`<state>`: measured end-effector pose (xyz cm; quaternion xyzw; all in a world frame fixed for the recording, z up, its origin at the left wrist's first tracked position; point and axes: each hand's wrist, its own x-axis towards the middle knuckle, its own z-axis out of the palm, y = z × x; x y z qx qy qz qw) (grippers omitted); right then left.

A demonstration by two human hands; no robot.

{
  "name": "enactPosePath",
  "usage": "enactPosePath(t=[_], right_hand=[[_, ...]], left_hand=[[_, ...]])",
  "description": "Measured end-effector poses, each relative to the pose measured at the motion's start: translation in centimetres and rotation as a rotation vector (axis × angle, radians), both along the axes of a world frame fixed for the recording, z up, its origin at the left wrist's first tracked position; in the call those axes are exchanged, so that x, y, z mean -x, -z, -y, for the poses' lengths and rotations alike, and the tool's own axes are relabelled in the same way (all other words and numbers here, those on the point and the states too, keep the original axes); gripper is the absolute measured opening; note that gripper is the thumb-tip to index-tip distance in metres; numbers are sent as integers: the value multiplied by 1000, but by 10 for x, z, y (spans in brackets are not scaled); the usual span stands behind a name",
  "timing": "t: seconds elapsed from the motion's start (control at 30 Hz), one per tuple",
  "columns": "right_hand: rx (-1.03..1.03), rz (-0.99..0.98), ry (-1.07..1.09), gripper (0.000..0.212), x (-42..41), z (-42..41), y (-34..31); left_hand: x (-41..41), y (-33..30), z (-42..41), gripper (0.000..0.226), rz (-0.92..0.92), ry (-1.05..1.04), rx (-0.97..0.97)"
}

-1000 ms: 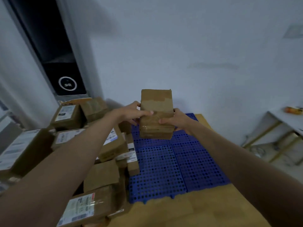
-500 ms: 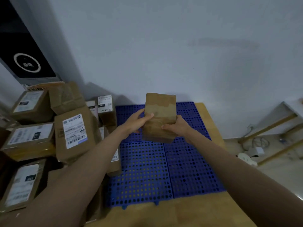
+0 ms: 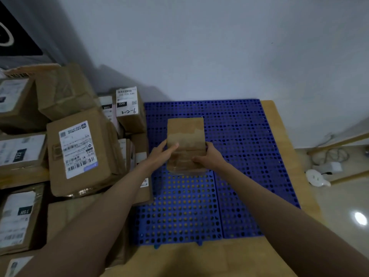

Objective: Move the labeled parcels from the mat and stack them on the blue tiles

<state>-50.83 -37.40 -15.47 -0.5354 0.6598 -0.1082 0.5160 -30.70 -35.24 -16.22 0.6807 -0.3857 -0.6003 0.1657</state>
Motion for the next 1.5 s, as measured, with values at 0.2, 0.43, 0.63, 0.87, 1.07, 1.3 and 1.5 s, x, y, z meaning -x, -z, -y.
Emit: enactPosePath(t=[0.2, 0.43, 0.63, 0.87, 1.07, 1.3, 1.5], right_hand=[[-27, 82, 8, 68, -29, 15, 20], [-8, 132, 39, 63, -47, 44, 36], [42, 138, 23, 64, -67, 80, 40], [79, 157, 28, 60, -98, 112, 41], [101, 203, -84, 102, -103, 119, 46], [168, 99, -135, 101, -105, 130, 50], [202, 100, -115, 97, -112, 133, 51]], left_hand=[[-18, 21, 16, 95, 69, -89, 43], [-28, 34, 44, 79, 208, -113, 82], [-43, 34, 78, 76, 228, -193, 96], [-62, 32, 107, 86, 222, -286, 114], [-67, 33, 117, 97, 224, -328, 105], [-73, 32, 127, 104, 212, -300, 125], [-78, 31, 128, 129, 204, -259, 165]])
